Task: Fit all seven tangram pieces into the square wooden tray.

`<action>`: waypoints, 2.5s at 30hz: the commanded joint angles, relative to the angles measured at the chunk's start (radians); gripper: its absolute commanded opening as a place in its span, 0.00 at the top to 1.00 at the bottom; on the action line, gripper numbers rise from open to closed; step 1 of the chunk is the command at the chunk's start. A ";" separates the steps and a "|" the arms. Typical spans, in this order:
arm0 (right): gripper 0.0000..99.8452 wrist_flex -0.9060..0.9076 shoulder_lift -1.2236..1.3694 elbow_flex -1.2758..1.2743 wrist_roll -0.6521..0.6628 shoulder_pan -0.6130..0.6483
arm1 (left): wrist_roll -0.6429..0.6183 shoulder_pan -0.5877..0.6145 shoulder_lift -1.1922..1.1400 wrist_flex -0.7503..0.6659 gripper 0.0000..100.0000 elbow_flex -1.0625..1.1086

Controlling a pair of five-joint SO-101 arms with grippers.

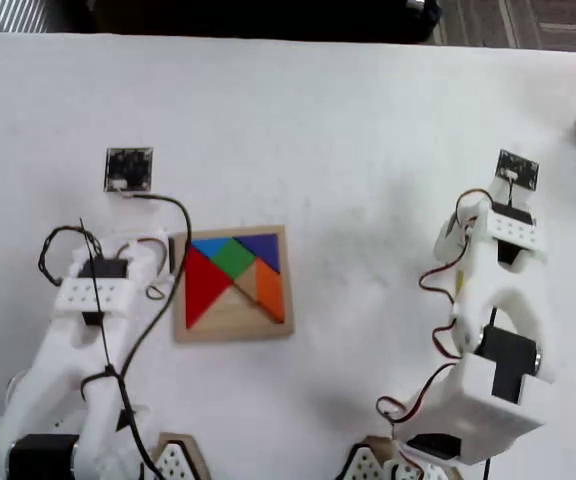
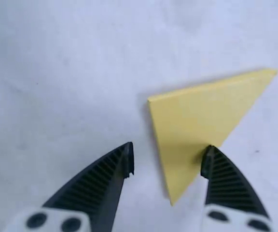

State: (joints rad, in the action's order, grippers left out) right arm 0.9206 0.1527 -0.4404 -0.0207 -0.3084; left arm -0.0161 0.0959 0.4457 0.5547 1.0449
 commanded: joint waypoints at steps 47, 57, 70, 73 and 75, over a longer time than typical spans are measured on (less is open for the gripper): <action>0.78 0.460 0.433 0.793 1.849 -0.185 | 0.109 -0.002 -0.001 -0.025 0.97 -0.029; 0.78 0.659 0.453 0.792 2.107 -0.306 | 0.110 -0.002 -0.001 -0.052 0.97 -0.028; 0.78 0.788 0.349 0.517 2.265 -0.469 | 0.110 -0.002 -0.001 -0.048 0.97 -0.028; 0.78 0.786 0.252 0.433 2.257 -0.483 | 0.110 -0.002 -0.001 -0.048 0.97 -0.028; 0.78 0.788 0.171 0.368 2.242 -0.481 | 0.110 -0.002 -0.001 -0.048 0.97 -0.026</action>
State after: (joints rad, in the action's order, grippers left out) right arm 1.6847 0.4580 -0.0092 2.2225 -0.7779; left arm 0.0836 0.0959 0.4457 0.5271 1.0449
